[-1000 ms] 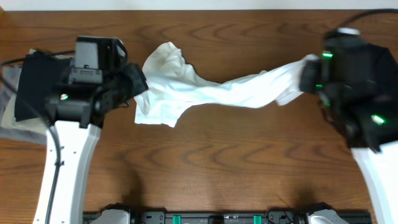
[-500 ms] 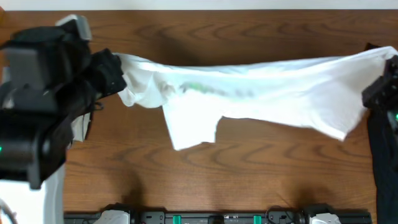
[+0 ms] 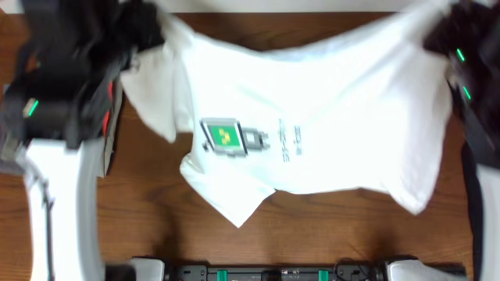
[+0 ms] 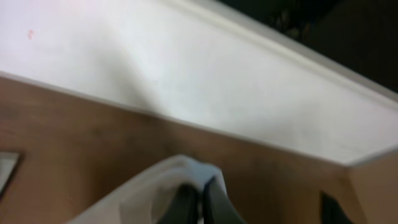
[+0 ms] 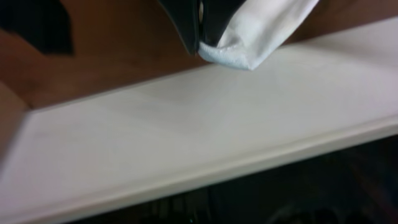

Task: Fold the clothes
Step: 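Lift the shirt with both grippers and stretch it apart, raising it high, then lower the stretched shirt onto the table and release both grippers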

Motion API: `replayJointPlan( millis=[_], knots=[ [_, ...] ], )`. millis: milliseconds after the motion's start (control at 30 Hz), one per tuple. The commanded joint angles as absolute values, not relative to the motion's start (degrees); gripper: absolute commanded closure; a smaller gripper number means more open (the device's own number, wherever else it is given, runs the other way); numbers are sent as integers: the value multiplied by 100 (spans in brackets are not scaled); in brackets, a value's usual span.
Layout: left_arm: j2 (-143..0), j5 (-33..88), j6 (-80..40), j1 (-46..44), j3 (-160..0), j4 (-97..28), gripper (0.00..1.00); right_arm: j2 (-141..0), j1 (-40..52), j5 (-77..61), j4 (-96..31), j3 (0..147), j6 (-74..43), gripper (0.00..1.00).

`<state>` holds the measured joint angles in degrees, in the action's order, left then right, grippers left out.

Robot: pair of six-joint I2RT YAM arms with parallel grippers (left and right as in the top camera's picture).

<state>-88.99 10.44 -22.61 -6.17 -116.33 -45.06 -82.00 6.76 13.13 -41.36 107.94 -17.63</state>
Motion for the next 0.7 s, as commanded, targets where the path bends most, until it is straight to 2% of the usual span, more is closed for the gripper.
replayJointPlan(
  millis=[0,100,267,500,667],
  knots=[
    [-9314,913,-1959,-620,-11662,-3771,94,-8694,591,996,-3570,10847,-1396,99],
    [-9419,781,-1745,-617,-11771,-3129,94,-8884,589,860,-3297,11054,-1216,99],
    [-9286,482,-1238,-620,-12757,-3330,94,-8796,567,963,-3573,11837,-666,99],
    [-9083,484,-1177,-620,-13415,-4915,94,-8731,565,829,-5172,12547,-467,99],
    [-9290,489,-1468,-620,-13155,-6851,92,-8860,565,705,-6724,12241,-954,99]
  ],
)
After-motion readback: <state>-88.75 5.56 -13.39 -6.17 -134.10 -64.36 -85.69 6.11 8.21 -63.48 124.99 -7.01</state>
